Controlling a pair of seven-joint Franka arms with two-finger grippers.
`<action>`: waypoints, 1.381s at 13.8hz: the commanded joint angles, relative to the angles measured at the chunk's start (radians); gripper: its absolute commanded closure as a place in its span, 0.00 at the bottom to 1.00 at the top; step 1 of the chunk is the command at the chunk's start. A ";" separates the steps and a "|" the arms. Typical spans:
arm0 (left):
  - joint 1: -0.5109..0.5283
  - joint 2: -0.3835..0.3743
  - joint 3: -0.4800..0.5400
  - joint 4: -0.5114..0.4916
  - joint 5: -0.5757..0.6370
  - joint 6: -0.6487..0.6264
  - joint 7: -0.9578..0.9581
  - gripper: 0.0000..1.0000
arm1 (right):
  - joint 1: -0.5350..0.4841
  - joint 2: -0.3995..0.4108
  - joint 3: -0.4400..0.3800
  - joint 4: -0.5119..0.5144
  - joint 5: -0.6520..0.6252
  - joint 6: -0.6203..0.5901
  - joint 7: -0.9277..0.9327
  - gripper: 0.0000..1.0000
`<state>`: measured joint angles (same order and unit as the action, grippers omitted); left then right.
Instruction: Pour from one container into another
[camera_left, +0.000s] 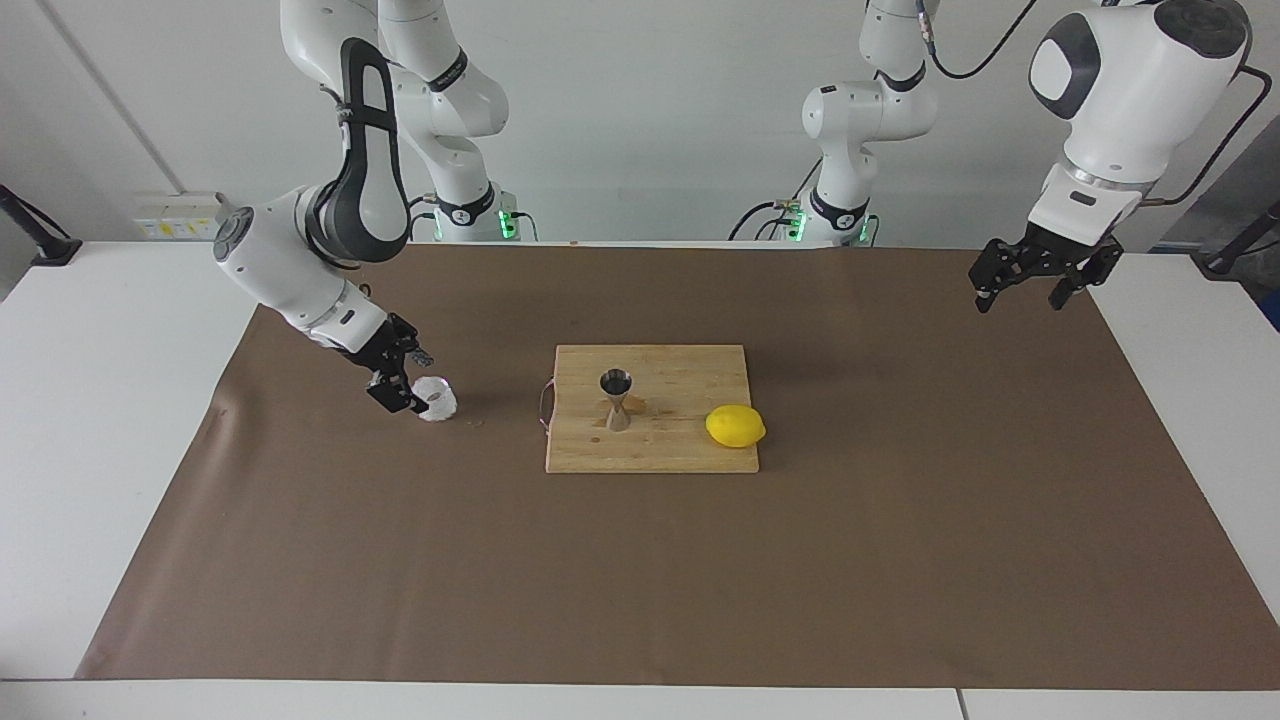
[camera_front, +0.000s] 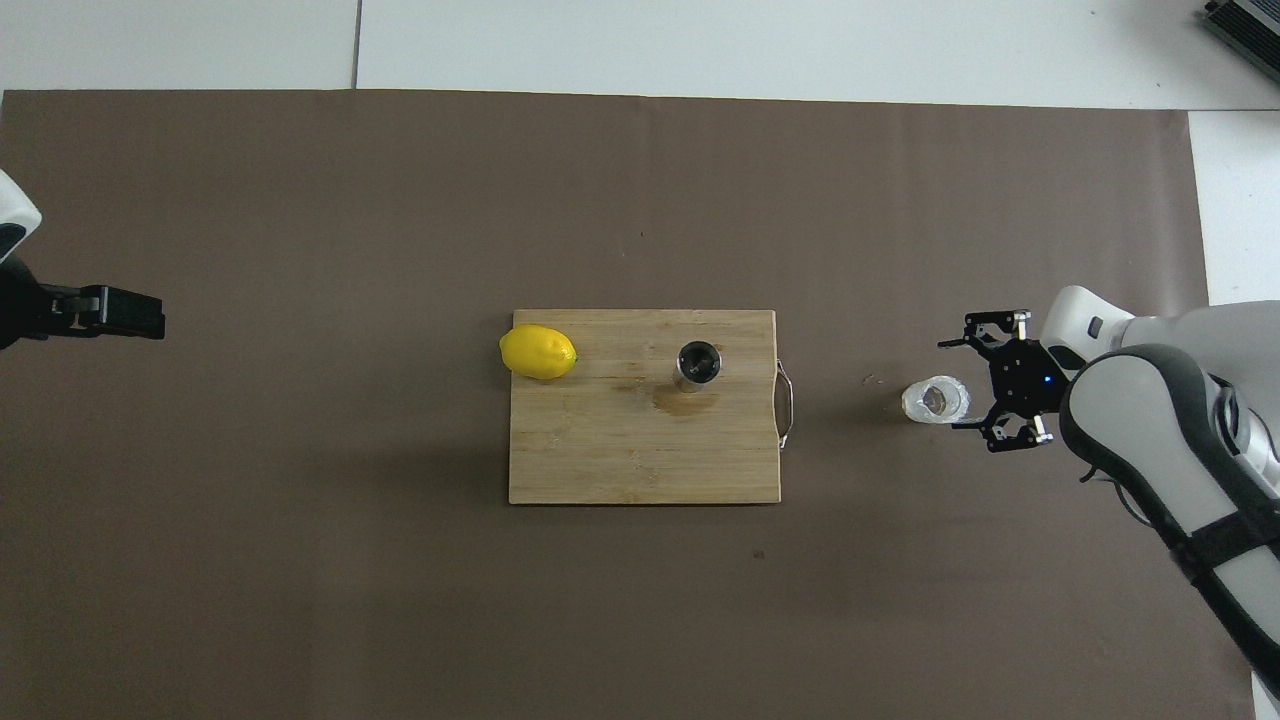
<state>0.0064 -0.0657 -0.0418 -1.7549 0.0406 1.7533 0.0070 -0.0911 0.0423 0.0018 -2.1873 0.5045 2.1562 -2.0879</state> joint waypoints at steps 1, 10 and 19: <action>-0.008 -0.014 0.010 -0.006 0.002 -0.011 0.005 0.00 | -0.003 -0.057 0.007 0.043 -0.120 -0.061 0.182 0.00; -0.006 -0.014 0.010 -0.008 0.002 -0.011 0.005 0.00 | 0.008 -0.096 0.035 0.234 -0.319 -0.125 1.130 0.00; -0.008 -0.014 0.010 -0.006 0.001 -0.011 0.005 0.00 | 0.008 -0.099 0.066 0.406 -0.474 -0.324 2.024 0.00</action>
<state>0.0064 -0.0657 -0.0407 -1.7549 0.0406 1.7533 0.0070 -0.0802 -0.0650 0.0592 -1.8441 0.0795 1.9024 -0.2103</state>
